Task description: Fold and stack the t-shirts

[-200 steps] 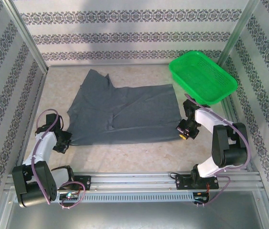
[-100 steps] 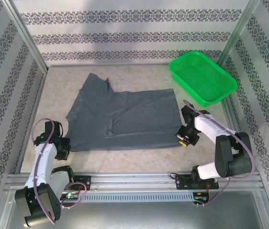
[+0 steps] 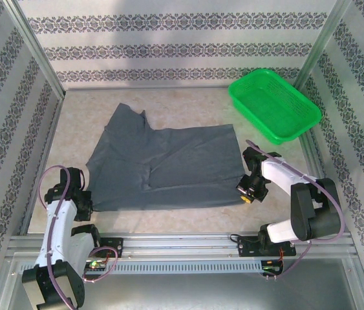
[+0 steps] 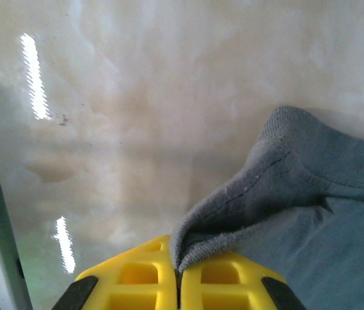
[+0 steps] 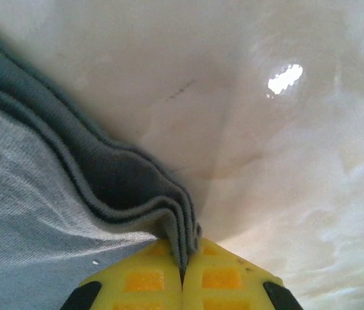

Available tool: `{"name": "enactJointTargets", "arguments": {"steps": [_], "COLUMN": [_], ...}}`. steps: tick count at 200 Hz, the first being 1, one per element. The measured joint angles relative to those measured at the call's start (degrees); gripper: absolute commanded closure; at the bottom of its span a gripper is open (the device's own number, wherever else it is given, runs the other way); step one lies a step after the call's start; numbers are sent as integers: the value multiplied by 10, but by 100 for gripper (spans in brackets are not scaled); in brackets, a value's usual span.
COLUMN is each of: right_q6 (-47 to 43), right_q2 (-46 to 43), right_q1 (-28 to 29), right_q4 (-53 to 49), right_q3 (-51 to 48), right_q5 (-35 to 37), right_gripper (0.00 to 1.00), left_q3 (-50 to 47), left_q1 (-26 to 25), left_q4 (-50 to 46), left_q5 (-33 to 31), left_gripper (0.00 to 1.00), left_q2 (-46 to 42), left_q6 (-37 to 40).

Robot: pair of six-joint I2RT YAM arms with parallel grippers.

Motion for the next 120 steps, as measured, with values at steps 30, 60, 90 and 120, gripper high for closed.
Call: {"name": "enactJointTargets", "arguments": {"steps": [30, 60, 90, 120], "right_q6": [5, -14, -64, -111], "right_q2": [-16, -45, -10, 79], "right_q1": [10, 27, 54, 59], "right_q4": [-19, -19, 16, 100], "right_q3": [17, 74, 182, 272], "right_q5": [9, 30, 39, 22], "right_gripper": [61, 56, 57, 59], "left_q3": [7, 61, 182, 351], "left_q1": [0, -2, -8, -26], "left_q4": [-12, -9, 63, 195], "left_q5": [-28, -41, -25, 63], "left_gripper": [51, 45, 45, 51], "left_q2": [-7, 30, 150, 372], "left_q6": [-6, 13, 91, 194]}}
